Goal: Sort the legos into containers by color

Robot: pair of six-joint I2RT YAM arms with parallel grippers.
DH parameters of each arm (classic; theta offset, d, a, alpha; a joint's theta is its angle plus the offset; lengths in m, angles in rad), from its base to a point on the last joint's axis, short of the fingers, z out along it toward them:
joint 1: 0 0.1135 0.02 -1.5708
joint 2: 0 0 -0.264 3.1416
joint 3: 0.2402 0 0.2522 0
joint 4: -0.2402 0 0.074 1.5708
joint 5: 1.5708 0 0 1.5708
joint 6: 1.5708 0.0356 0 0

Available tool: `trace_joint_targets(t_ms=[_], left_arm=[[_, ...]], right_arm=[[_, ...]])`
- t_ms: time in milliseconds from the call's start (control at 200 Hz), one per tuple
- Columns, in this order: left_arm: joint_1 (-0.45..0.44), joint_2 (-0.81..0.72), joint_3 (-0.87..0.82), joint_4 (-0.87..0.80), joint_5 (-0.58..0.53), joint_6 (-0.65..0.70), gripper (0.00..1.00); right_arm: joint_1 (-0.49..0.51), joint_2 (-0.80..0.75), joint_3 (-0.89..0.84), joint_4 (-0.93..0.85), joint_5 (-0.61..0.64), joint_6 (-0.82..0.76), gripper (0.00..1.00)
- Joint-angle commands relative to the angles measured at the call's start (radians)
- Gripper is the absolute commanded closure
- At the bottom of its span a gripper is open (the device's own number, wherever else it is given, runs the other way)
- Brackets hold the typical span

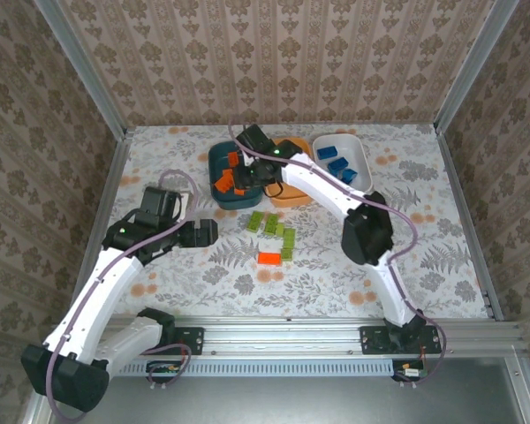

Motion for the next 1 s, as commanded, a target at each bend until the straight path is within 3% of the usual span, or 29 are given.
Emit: trace_joint_targets(t_ms=[0, 90, 245, 355, 635, 770, 995], left_arm=[[0.014, -0.017, -0.021, -0.026, 0.018, -0.025, 0.0], [0.023, -0.015, -0.029, -0.026, 0.024, -0.027, 0.0], [0.037, -0.009, -0.029, -0.026, 0.03, -0.022, 0.0], [0.044, -0.002, -0.028, -0.024, 0.039, -0.019, 0.0], [0.046, -0.005, -0.023, -0.011, 0.058, -0.027, 0.0], [0.043, -0.003, -0.028, 0.012, 0.078, -0.033, 0.0], [0.0, 0.013, -0.052, 0.073, 0.09, -0.059, 0.0]], right_arm=[[-0.013, 0.138, 0.192, -0.108, -0.054, -0.056, 0.74], [-0.016, 0.244, 0.326, -0.13, -0.074, -0.054, 0.73], [-0.032, 0.324, 0.401, -0.123, -0.112, -0.015, 0.6], [-0.033, 0.315, 0.402, -0.109, -0.115, -0.019, 0.49], [-0.025, 0.146, 0.371, -0.169, -0.085, -0.058, 0.43], [-0.016, -0.079, 0.138, -0.186, -0.018, -0.082, 0.39], [-0.009, -0.514, -0.597, -0.025, 0.05, 0.008, 0.35]])
